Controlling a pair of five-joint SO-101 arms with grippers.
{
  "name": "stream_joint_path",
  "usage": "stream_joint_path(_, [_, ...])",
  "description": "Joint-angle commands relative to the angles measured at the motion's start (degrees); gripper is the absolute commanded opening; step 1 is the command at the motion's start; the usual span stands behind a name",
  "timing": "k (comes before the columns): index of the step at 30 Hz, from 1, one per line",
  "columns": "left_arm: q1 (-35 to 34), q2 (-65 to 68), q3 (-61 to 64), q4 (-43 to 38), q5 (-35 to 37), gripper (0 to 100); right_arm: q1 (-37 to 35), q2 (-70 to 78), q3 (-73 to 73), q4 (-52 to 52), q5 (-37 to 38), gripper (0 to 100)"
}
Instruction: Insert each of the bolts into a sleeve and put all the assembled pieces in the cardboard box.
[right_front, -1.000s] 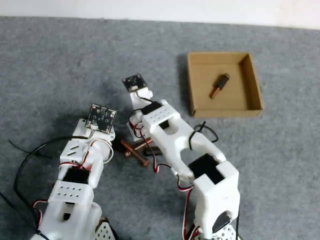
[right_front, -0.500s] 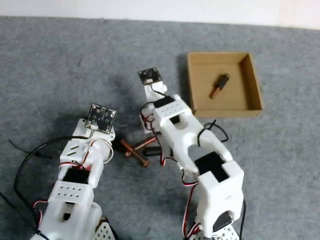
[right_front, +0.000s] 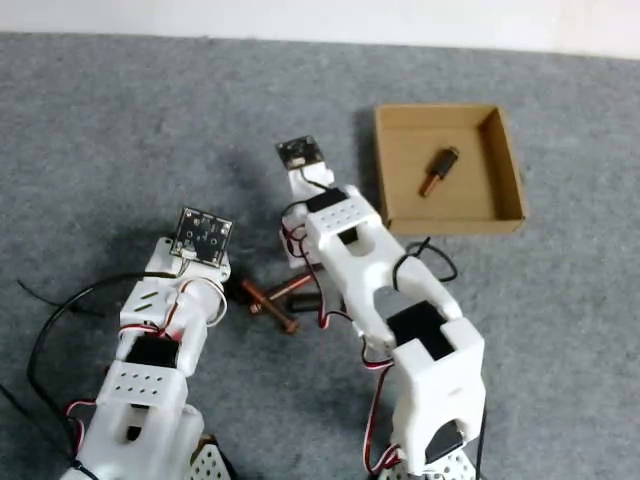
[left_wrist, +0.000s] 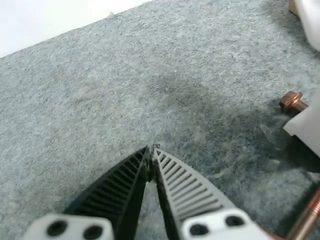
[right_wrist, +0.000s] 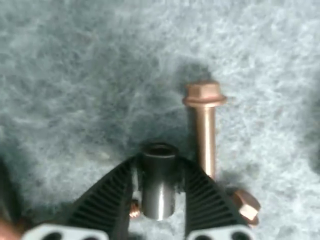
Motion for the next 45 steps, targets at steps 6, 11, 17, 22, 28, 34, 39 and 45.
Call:
stream_joint_path(6, [-0.40,0.22,-3.30,-1.05,0.53,1,-1.98,0.13,-0.04,1.01,-0.35,0.5])
stream_joint_path(11, [-0.48,0.22,-3.30,-1.05,0.53,1,-0.22,-4.62,0.31,1.10,-0.26,0.5])
stream_joint_path(17, [-0.48,0.22,-3.30,-1.05,0.53,1,2.68,-16.75,5.85,-0.04,-0.26,0.5])
stream_joint_path(22, [-0.48,0.22,-3.30,-1.05,0.62,1,4.00,-25.19,13.14,-5.05,-0.09,0.5])
stream_joint_path(28, [-1.71,0.22,-3.47,-1.05,0.88,1,4.09,-34.24,21.05,-9.45,0.00,0.5])
stream_joint_path(34, [-1.63,0.31,-3.65,-1.05,0.88,1,4.18,-43.21,28.88,-13.58,0.09,0.4])
stream_joint_path(39, [-1.63,0.31,-3.56,-1.05,0.88,1,7.78,-51.47,35.30,-17.45,0.09,0.4])
stream_joint_path(45, [-1.71,0.31,-3.56,-1.05,0.79,1,14.29,-61.49,45.41,-21.67,0.09,0.4])
